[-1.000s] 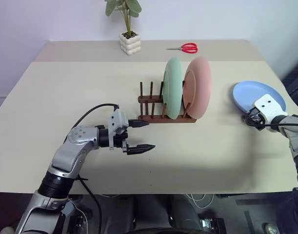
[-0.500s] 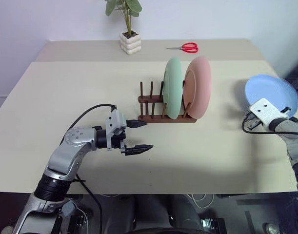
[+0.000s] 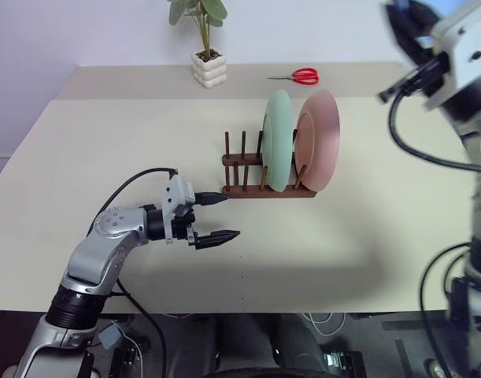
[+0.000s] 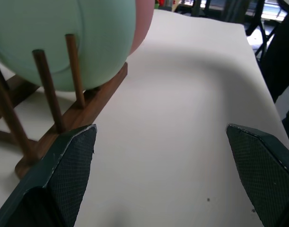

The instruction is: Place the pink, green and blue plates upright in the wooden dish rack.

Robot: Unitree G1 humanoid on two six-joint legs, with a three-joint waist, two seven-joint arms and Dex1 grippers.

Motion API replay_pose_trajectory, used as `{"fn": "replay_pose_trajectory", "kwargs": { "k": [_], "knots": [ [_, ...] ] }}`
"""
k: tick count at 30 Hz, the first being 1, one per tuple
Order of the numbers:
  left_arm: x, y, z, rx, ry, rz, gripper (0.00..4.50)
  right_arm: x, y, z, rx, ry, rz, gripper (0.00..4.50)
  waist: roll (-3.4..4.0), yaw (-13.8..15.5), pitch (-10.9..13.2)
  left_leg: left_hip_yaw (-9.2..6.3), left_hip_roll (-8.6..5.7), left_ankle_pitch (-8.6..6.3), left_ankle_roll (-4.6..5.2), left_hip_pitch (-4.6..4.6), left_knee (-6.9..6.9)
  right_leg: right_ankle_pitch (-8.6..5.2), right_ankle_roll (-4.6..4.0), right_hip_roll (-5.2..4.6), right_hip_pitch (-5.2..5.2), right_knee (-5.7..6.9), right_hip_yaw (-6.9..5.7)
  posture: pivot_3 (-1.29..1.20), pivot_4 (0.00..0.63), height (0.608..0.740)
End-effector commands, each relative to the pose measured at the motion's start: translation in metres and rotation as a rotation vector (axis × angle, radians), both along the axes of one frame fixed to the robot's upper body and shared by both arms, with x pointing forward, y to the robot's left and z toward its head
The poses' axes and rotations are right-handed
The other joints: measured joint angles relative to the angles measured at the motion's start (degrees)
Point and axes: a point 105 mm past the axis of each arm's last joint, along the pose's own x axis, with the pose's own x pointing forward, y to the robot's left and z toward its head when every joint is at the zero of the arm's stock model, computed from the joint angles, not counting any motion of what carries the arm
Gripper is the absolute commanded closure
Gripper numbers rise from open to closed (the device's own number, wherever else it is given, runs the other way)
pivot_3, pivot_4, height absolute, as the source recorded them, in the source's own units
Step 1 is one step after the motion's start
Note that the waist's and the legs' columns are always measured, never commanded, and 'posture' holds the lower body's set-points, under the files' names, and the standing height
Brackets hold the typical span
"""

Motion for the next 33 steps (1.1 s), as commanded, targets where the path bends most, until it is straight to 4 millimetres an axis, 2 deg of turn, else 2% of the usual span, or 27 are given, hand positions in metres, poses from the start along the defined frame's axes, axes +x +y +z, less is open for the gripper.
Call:
{"fn": "replay_pose_trajectory", "kwargs": {
  "k": [1,4,9,21,33],
  "knots": [
    [0.004,0.012,0.006,0.012,-0.040,0.043,0.00,-0.030,0.038,0.010,0.139,0.054,0.270,4.48,-0.01,0.14,0.01,-0.01,-0.02,0.00,0.00,-0.03,0.00,0.00,0.00,-0.04,-0.02,-0.01,-0.02,0.00,0.150,0.740],
    [0.007,0.023,0.005,0.030,-0.046,0.078,0.00,-0.040,0.064,0.001,0.258,0.181,0.449,4.48,-0.02,0.08,0.00,-0.03,-0.02,0.00,0.00,-0.04,-0.03,0.00,0.00,-0.08,-0.02,-0.03,-0.03,0.00,0.150,0.740],
    [0.013,0.039,0.003,0.062,-0.055,0.133,0.00,-0.039,0.085,-0.009,0.511,0.394,0.619,4.48,-0.01,-0.15,0.00,-0.04,-0.02,0.01,-0.02,-0.03,-0.06,0.02,-0.04,-0.10,-0.10,0.03,-0.04,0.00,0.150,0.740],
    [0.020,0.061,-0.009,0.115,-0.039,0.200,0.00,-0.019,0.088,-0.042,0.757,0.703,0.675,4.48,-0.01,-0.38,0.00,0.00,-0.01,0.01,-0.02,-0.03,-0.10,0.02,-0.04,-0.05,-0.15,0.04,-0.05,0.00,0.150,0.740],
    [0.022,0.068,-0.012,0.124,-0.039,0.226,0.00,-0.010,0.105,-0.078,0.761,0.952,0.640,4.48,-0.01,-0.49,0.00,0.01,0.00,0.01,-0.02,-0.03,-0.11,0.02,-0.04,-0.04,-0.17,0.04,-0.05,0.00,0.150,0.740]
  ]
}}
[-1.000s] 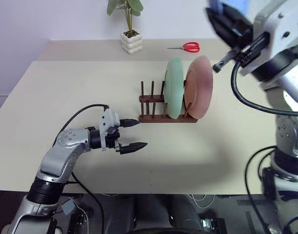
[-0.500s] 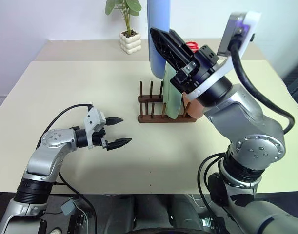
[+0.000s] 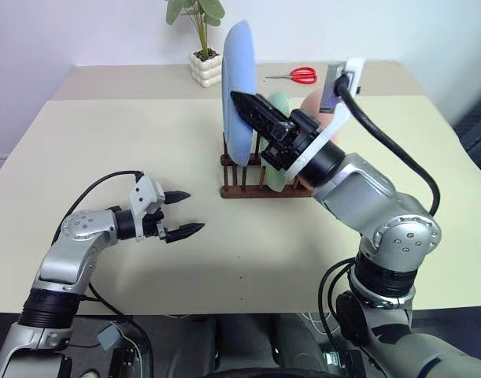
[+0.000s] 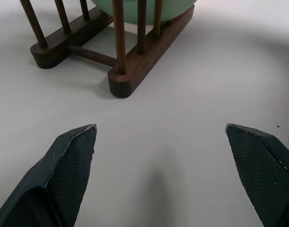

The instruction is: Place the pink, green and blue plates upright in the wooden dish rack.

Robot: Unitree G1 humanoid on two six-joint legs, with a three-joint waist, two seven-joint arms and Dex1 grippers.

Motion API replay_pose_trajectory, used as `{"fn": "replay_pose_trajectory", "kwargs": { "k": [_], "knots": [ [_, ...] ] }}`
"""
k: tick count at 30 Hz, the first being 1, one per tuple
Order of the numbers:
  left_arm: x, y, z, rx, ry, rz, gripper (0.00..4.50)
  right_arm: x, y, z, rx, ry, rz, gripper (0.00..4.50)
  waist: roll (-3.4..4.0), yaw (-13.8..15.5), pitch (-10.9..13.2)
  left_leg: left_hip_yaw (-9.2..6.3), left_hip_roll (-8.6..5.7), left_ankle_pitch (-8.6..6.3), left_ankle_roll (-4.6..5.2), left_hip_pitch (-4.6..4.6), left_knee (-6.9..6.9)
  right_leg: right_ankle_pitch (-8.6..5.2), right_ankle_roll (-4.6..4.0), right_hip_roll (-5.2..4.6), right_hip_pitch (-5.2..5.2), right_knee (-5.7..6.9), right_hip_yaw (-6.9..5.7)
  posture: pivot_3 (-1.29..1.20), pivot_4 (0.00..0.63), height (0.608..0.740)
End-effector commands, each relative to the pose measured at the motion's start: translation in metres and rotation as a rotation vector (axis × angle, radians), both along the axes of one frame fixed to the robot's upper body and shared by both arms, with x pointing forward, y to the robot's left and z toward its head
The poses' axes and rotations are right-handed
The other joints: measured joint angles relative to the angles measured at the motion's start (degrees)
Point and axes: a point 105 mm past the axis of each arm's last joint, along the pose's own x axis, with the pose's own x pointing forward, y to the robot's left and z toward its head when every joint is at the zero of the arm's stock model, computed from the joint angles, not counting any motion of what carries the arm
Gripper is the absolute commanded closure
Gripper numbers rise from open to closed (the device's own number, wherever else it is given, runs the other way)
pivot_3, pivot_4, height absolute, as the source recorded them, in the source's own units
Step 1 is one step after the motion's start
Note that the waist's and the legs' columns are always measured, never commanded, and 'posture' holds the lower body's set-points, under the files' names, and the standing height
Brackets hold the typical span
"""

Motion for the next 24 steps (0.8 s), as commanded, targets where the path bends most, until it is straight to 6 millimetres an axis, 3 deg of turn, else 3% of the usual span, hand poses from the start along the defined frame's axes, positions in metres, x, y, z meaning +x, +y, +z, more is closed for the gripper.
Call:
{"fn": "replay_pose_trajectory", "kwargs": {
  "k": [1,23,24],
  "knots": [
    [0.001,0.005,0.008,0.004,-0.043,0.013,0.00,-0.003,0.003,-0.004,-0.009,0.026,0.017,4.48,0.00,0.03,0.00,0.00,0.00,0.00,0.00,0.00,0.00,0.00,0.00,0.00,0.00,0.00,0.00,0.00,0.150,0.740],
    [0.001,0.001,0.007,-0.008,-0.045,0.007,0.00,0.012,-0.001,-0.021,0.017,0.160,-0.022,4.48,0.00,0.05,0.00,0.00,0.01,0.00,0.00,-0.01,-0.02,0.00,0.00,0.01,-0.01,-0.02,0.00,0.00,0.150,0.740],
    [0.001,0.001,0.007,-0.009,-0.045,0.007,0.00,0.012,-0.001,-0.021,0.017,0.161,-0.021,4.16,0.00,0.04,0.00,0.00,0.01,0.00,0.00,-0.01,-0.01,0.00,0.00,0.01,-0.01,-0.02,0.00,0.00,0.150,0.740]
  ]
}}
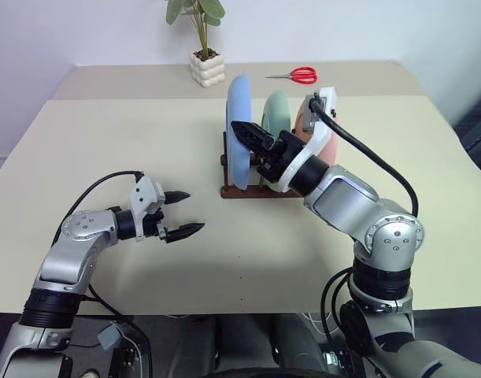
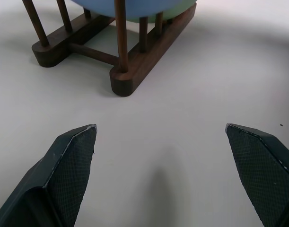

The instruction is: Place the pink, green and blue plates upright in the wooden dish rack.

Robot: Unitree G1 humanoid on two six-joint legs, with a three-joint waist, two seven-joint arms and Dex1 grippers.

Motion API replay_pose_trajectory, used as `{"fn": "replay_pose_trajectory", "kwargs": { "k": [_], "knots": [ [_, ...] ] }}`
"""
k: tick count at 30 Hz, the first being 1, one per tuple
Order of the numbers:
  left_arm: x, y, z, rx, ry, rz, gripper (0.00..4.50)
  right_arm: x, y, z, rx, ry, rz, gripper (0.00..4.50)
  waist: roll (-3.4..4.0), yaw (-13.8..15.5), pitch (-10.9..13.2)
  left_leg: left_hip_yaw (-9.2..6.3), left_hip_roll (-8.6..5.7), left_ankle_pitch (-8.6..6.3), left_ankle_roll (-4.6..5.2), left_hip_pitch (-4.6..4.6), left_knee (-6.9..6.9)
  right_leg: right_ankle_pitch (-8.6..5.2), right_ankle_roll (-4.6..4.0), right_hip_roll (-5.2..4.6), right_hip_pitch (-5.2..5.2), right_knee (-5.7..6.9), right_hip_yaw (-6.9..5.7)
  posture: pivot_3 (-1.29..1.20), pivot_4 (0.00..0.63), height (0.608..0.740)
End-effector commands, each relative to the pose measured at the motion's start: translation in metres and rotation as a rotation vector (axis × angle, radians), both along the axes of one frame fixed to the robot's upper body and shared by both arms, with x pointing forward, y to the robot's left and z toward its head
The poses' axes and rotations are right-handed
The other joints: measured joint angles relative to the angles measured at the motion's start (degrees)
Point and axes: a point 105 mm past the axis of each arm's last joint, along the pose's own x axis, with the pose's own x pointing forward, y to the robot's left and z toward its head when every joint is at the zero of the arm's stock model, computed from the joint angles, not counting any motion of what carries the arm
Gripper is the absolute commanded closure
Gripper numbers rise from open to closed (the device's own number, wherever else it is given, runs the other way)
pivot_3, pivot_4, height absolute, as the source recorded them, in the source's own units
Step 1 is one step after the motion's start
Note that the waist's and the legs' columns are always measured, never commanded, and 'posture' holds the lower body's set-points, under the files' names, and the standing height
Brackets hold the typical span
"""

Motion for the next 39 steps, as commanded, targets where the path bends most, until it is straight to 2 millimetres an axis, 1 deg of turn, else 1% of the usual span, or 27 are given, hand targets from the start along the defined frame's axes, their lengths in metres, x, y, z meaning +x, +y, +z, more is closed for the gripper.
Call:
{"fn": "replay_pose_trajectory", "kwargs": {
  "k": [1,3,7,17,23,28,31,32,36,37,39],
  "knots": [
    [0.000,0.001,0.008,-0.008,-0.043,0.003,0.00,-0.005,0.001,0.009,0.031,-0.031,0.019,3.79,0.00,0.00,0.00,0.00,0.00,0.00,0.00,0.00,0.00,0.00,0.00,0.00,0.00,0.00,0.00,0.00,0.150,0.740],
    [0.000,0.001,0.008,-0.009,-0.043,0.003,0.00,-0.005,0.001,0.009,0.030,-0.031,0.019,3.05,0.00,-0.02,0.00,0.00,0.00,0.00,0.00,0.00,0.00,0.00,0.00,0.00,0.00,0.00,0.00,0.00,0.150,0.740],
    [0.000,0.001,0.008,-0.010,-0.044,0.003,0.00,-0.005,0.000,0.009,0.026,-0.034,0.017,0.99,0.00,-0.01,0.00,0.00,0.00,0.00,0.00,0.00,-0.01,0.00,0.00,0.00,0.00,0.00,0.00,0.00,0.150,0.740],
    [0.001,-0.003,0.007,-0.016,-0.043,-0.004,0.00,0.001,-0.002,0.009,0.003,-0.038,-0.005,0.99,0.00,-0.02,0.00,0.00,0.01,0.00,0.00,0.00,-0.01,0.00,0.00,-0.01,0.00,-0.01,0.00,0.00,0.150,0.740],
    [0.001,-0.004,0.008,-0.018,-0.045,-0.008,0.00,0.011,-0.008,0.001,-0.072,-0.007,-0.049,0.99,0.00,0.02,0.00,0.00,0.01,0.00,0.00,0.00,-0.01,0.00,0.00,-0.01,0.00,-0.01,0.00,0.00,0.150,0.740],
    [0.001,-0.005,0.008,-0.020,-0.046,-0.006,0.00,0.010,-0.008,0.002,-0.085,-0.014,-0.042,0.99,0.00,0.01,0.00,0.00,0.01,0.00,0.00,-0.02,-0.05,0.00,0.00,-0.02,-0.02,-0.04,0.00,0.00,0.150,0.740],
    [0.002,-0.005,0.008,-0.021,-0.047,-0.005,0.00,0.010,-0.007,0.003,-0.091,-0.020,-0.039,1.75,0.00,0.02,0.00,0.00,0.01,0.00,0.00,-0.02,-0.05,0.00,0.00,-0.02,-0.01,-0.04,0.00,0.00,0.150,0.740],
    [0.002,-0.005,0.008,-0.021,-0.047,-0.005,0.00,0.010,-0.008,0.003,-0.093,-0.021,-0.038,2.18,0.00,0.00,0.00,0.00,0.01,0.00,0.00,-0.02,-0.05,0.00,0.00,-0.02,-0.02,-0.04,0.00,0.00,0.150,0.740],
    [0.002,-0.006,0.008,-0.023,-0.048,-0.004,0.00,0.009,-0.008,0.005,-0.095,-0.026,-0.034,4.22,0.00,0.02,0.00,-0.01,0.02,0.00,0.00,-0.02,-0.05,0.00,0.00,-0.01,-0.01,-0.04,0.00,0.00,0.150,0.740],
    [0.002,-0.006,0.008,-0.023,-0.048,-0.003,0.00,0.009,-0.007,0.006,-0.094,-0.027,-0.031,4.43,0.00,0.03,0.00,-0.01,0.02,0.00,0.00,-0.02,-0.05,0.00,0.00,-0.02,-0.01,-0.04,0.00,0.00,0.150,0.740],
    [0.002,-0.006,0.008,-0.024,-0.048,-0.003,0.00,0.008,-0.007,0.008,-0.092,-0.029,-0.023,4.43,0.00,0.03,0.00,0.00,0.02,0.00,0.00,-0.02,-0.05,0.00,0.00,-0.04,-0.01,-0.04,0.00,0.00,0.150,0.740]
  ]
}}
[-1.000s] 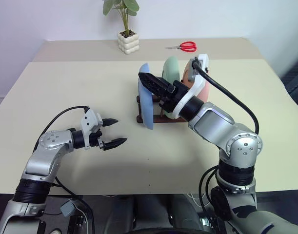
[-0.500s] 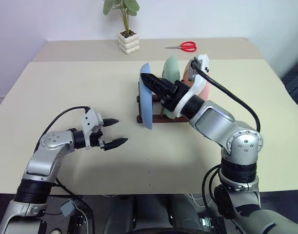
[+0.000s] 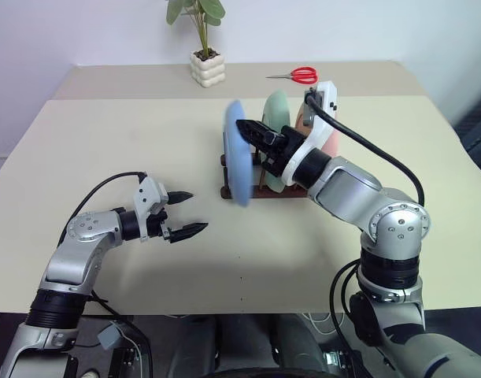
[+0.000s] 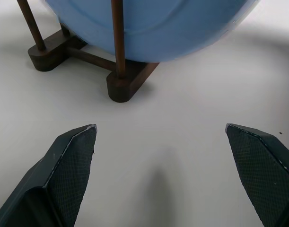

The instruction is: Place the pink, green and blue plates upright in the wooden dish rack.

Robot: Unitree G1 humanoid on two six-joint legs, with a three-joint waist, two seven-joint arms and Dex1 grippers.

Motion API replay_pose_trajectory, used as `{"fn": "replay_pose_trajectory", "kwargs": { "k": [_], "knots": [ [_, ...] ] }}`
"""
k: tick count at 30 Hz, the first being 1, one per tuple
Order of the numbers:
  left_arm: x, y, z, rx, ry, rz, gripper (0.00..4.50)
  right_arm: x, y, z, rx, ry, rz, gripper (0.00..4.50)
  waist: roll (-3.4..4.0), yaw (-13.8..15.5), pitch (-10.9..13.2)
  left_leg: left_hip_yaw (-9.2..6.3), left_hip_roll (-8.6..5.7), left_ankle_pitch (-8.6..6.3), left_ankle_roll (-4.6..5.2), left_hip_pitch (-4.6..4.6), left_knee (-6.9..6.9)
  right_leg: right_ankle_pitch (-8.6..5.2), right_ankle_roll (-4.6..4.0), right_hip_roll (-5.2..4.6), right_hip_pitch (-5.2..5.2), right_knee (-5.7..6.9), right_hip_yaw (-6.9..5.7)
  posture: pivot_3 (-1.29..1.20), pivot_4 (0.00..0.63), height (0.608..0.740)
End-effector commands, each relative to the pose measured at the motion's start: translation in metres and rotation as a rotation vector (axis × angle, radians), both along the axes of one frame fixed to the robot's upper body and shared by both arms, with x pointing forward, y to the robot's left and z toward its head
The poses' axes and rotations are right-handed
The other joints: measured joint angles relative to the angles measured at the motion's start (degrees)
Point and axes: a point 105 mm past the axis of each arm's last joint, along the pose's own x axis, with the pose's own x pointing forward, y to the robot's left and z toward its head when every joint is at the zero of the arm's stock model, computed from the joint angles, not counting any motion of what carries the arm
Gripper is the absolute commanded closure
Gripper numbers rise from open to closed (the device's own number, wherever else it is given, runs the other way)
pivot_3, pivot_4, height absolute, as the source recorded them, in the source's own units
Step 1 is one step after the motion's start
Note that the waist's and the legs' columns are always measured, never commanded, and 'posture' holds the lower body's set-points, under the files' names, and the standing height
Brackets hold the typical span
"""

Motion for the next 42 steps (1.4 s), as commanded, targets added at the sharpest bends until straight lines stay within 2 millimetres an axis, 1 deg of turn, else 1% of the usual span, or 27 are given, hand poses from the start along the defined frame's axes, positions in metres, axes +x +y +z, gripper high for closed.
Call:
{"fn": "replay_pose_trajectory", "kwargs": {
  "k": [1,7,14,19,25,36,42],
  "knots": [
    [0.001,-0.001,0.009,0.000,-0.046,-0.003,0.00,-0.004,-0.001,0.011,0.006,-0.034,0.010,4.43,0.00,0.01,0.00,0.00,0.00,0.00,0.00,0.00,0.00,0.00,0.00,0.00,0.00,0.00,0.00,0.00,0.150,0.740],
    [0.002,-0.001,0.009,-0.002,-0.046,-0.003,0.00,-0.006,0.000,0.018,0.027,-0.037,0.019,4.43,0.00,-0.04,0.00,0.00,0.01,0.00,0.00,-0.03,-0.04,0.00,0.00,-0.01,-0.05,-0.02,0.00,0.00,0.150,0.740],
    [0.003,-0.002,0.008,-0.002,-0.046,-0.004,0.00,-0.007,0.001,0.031,0.058,-0.050,0.043,4.43,0.00,-0.01,0.01,0.00,0.01,0.00,0.00,-0.10,-0.04,0.00,0.00,-0.02,-0.10,-0.03,0.00,0.00,0.150,0.740],
    [0.003,-0.003,0.009,-0.002,-0.048,-0.005,0.00,-0.006,0.000,0.034,0.078,-0.031,0.070,4.43,0.00,-0.02,0.01,0.00,0.01,0.00,0.00,-0.27,-0.04,0.00,0.00,-0.02,-0.29,-0.01,0.00,0.00,0.150,0.740],
    [0.001,-0.002,0.009,-0.003,-0.049,-0.001,0.00,-0.004,-0.002,0.040,0.071,-0.032,0.093,4.43,0.00,-0.02,0.01,0.01,0.00,0.01,-0.01,-0.87,0.07,0.01,0.02,0.02,-0.90,0.06,0.00,0.00,0.150,0.740],
    [0.001,-0.003,0.008,-0.005,-0.049,0.000,0.00,0.008,-0.004,0.043,0.064,-0.024,0.102,4.43,0.00,0.00,0.01,0.03,0.00,0.02,0.00,-0.89,0.08,0.02,0.01,0.04,-0.91,0.06,-0.02,0.00,0.150,0.740],
    [0.000,-0.002,0.008,-0.006,-0.048,0.003,0.00,0.016,-0.004,0.035,0.054,-0.001,0.100,4.43,0.00,0.01,0.01,0.04,0.00,0.02,-0.01,-0.90,0.08,0.02,0.01,0.04,-0.91,0.06,-0.02,0.00,0.150,0.740]
  ]
}}
